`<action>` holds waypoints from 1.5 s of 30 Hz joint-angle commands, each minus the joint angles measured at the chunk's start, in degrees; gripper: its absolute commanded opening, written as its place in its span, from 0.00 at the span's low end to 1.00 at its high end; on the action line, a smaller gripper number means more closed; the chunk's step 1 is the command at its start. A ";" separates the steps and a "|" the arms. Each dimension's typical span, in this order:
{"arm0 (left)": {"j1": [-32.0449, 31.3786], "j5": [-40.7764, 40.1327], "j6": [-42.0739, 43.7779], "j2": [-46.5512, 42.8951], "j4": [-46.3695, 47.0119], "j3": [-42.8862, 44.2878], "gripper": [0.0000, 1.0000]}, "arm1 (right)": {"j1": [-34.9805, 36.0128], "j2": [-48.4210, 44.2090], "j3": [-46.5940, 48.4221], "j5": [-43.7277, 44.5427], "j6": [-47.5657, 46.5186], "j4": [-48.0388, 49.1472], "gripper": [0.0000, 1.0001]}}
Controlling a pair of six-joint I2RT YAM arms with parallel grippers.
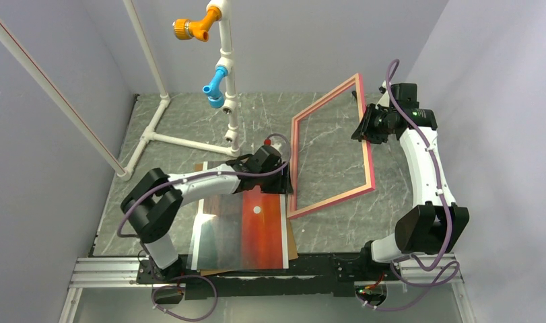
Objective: Put the photo into the frame
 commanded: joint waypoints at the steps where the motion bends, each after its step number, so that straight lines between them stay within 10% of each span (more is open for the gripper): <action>1: -0.58 -1.41 -2.56 4.47 5.08 4.53 0.55 | 0.20 1.14 -1.53 6.46 -2.46 -1.48 0.09; 18: -1.50 -1.66 -6.60 13.89 9.09 4.08 0.39 | 0.15 1.03 -1.60 4.70 -1.59 -1.66 0.13; 27: -1.56 -2.08 -9.18 15.34 8.65 3.17 0.18 | -0.07 0.22 -1.70 7.14 -0.17 -1.48 0.77; 33: -1.53 -0.81 -11.70 17.60 9.78 2.22 0.00 | -0.14 1.05 -1.54 9.52 0.20 -2.31 0.87; 45: -1.42 -2.19 -17.45 16.17 13.74 -3.50 0.00 | -0.14 2.61 -0.26 16.99 1.47 -4.69 1.00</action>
